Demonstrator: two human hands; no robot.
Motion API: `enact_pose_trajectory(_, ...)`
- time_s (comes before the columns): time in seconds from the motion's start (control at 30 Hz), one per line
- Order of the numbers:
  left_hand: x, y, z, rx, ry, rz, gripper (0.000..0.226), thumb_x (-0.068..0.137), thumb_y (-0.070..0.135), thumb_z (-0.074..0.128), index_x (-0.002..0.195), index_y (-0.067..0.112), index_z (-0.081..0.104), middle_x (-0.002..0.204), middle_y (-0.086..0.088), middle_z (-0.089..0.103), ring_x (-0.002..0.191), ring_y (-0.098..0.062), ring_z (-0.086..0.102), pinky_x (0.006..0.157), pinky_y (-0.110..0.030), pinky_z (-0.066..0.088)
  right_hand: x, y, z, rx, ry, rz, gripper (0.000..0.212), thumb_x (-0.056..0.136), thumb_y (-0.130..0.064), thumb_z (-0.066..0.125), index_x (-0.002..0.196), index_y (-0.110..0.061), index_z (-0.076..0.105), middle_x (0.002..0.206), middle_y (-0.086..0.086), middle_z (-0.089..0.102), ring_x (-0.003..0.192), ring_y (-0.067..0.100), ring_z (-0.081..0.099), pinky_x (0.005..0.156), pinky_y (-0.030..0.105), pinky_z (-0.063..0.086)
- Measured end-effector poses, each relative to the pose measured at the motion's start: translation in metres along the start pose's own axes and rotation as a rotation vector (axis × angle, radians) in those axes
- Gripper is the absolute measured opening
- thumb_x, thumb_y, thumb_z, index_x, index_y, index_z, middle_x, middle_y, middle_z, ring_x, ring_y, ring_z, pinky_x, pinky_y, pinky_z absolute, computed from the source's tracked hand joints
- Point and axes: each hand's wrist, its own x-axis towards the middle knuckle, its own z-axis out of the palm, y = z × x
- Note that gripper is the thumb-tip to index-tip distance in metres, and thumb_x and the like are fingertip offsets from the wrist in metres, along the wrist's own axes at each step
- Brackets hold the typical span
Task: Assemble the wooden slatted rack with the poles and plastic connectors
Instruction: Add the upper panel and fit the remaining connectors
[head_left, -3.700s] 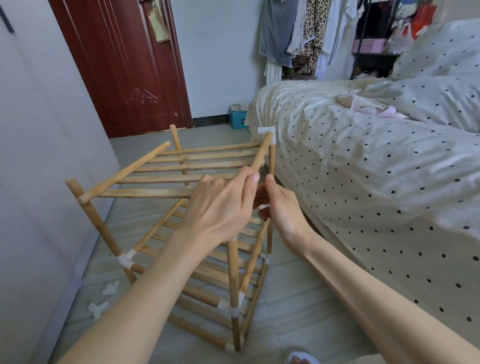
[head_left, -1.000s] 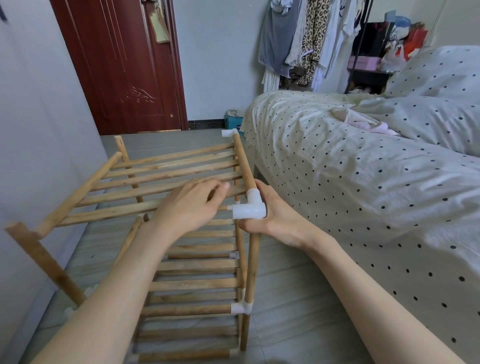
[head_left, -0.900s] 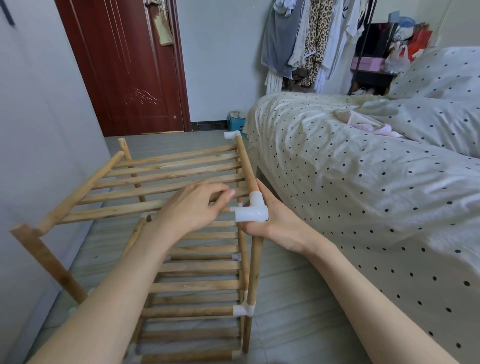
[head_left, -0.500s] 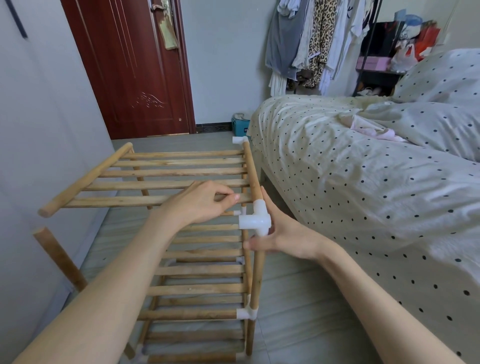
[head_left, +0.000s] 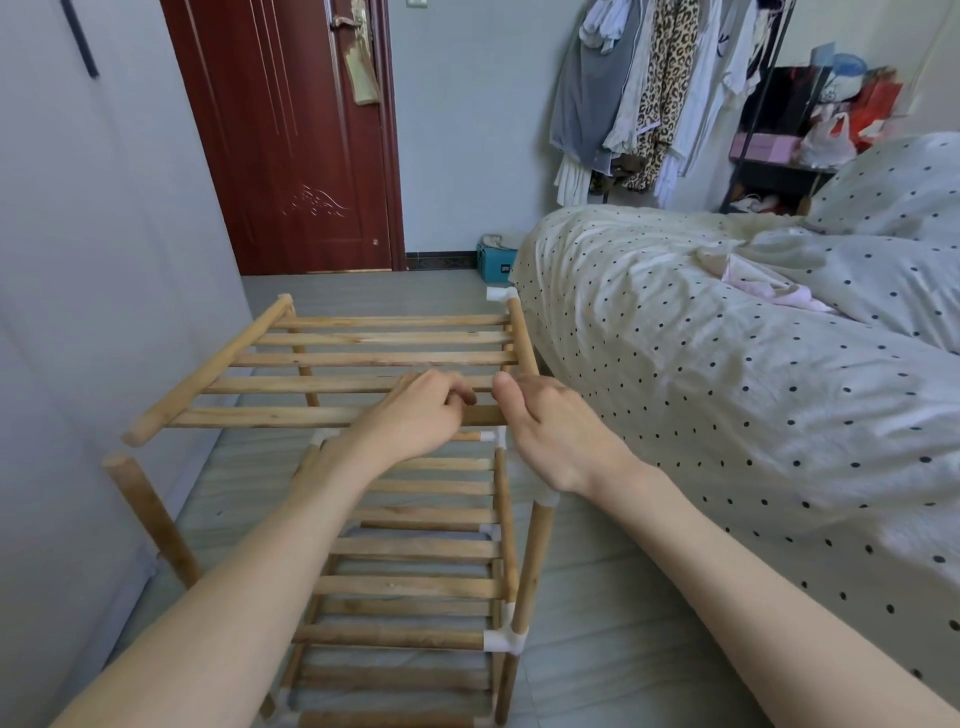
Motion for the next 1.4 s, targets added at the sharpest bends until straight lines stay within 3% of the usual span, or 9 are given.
enact_pose_trajectory(0.1,-0.001,-0.001,0.002,-0.064,0.074,-0.019,0.029,0.096,0.013,0.035,0.107,0.024,0.059,0.093,0.003,0.061,0.079,-0.009,0.058,0.069,-0.029,0.047,-0.003,-0.002,0.011,-0.166,-0.057,0.017,0.039,0.103,-0.025,0.017,0.117,-0.018,0.053,0.127,0.010,0.056,0.137,0.027,0.031,0.110,0.046,0.025)
enact_pose_trajectory(0.2,-0.002,-0.001,0.003,-0.084,0.093,-0.017,0.030,0.095,0.012,0.037,0.105,0.022,0.063,0.094,0.000,0.064,0.083,-0.015,0.062,0.078,-0.036,0.052,-0.003,-0.003,0.013,-0.243,-0.061,0.013,0.047,0.103,-0.027,0.014,0.131,-0.018,0.050,0.135,0.010,0.052,0.142,0.021,0.022,0.117,0.044,0.011)
enact_pose_trajectory(0.5,-0.012,-0.029,0.005,0.141,0.046,0.064,0.035,0.101,0.039,0.028,0.116,0.026,0.057,0.095,0.003,0.062,0.082,-0.012,0.058,0.067,-0.027,0.043,0.003,0.001,0.009,-0.370,-0.129,-0.045,0.051,0.102,-0.029,0.014,0.113,-0.012,0.061,0.124,0.010,0.055,0.129,0.018,0.034,0.115,0.042,0.014)
enact_pose_trajectory(0.63,-0.018,-0.037,0.005,0.214,0.127,0.088,0.034,0.101,0.041,0.023,0.078,0.031,0.045,0.069,0.010,0.050,0.067,-0.012,0.053,0.058,-0.028,0.036,0.005,-0.001,0.007,-0.388,-0.157,-0.099,0.051,0.101,-0.027,0.014,0.115,-0.014,0.061,0.129,0.006,0.051,0.130,0.016,0.037,0.118,0.042,0.000)
enact_pose_trajectory(0.8,-0.014,-0.034,0.007,0.324,0.309,0.123,0.040,0.102,0.036,0.025,0.073,0.023,0.049,0.056,0.008,0.045,0.049,-0.005,0.043,0.045,-0.019,0.027,0.009,0.005,0.005,-0.446,-0.177,-0.121,0.051,0.101,-0.028,0.012,0.125,-0.012,0.055,0.131,0.006,0.053,0.130,0.017,0.039,0.118,0.037,-0.004)
enact_pose_trajectory(0.97,-0.009,-0.028,0.011,0.358,0.346,0.111,0.042,0.101,0.036,0.024,0.068,0.022,0.047,0.053,0.007,0.041,0.048,-0.011,0.043,0.047,-0.024,0.034,0.013,0.015,0.007,-0.418,-0.083,-0.176,0.054,0.098,-0.029,0.010,0.093,-0.011,0.062,0.105,0.005,0.062,0.113,0.018,0.051,0.117,0.031,0.010)
enact_pose_trajectory(1.1,-0.004,-0.027,0.012,0.338,0.360,0.107,0.043,0.101,0.036,0.024,0.069,0.021,0.048,0.054,0.006,0.043,0.051,-0.016,0.048,0.053,-0.027,0.040,0.015,0.015,0.007,-0.337,-0.037,-0.177,0.044,0.090,-0.034,0.009,0.060,-0.019,0.038,0.074,0.008,0.055,0.090,0.028,0.054,0.097,0.033,0.034)
enact_pose_trajectory(1.3,-0.003,-0.028,0.015,0.350,0.381,0.131,0.045,0.101,0.036,0.024,0.069,0.019,0.051,0.053,0.005,0.044,0.050,-0.015,0.050,0.050,-0.027,0.042,0.017,0.016,0.007,-0.316,-0.017,-0.173,0.045,0.100,-0.027,0.015,0.058,-0.020,0.032,0.072,0.013,0.057,0.086,0.031,0.053,0.092,0.034,0.034)
enact_pose_trajectory(1.4,-0.003,-0.030,0.017,0.345,0.370,0.165,0.045,0.101,0.034,0.027,0.077,0.017,0.062,0.053,0.008,0.042,0.046,-0.008,0.042,0.046,-0.024,0.030,0.012,0.016,0.005,-0.214,-0.006,-0.137,0.051,0.102,-0.025,0.016,0.078,-0.005,0.056,0.084,0.014,0.060,0.091,0.029,0.054,0.084,0.027,0.033)
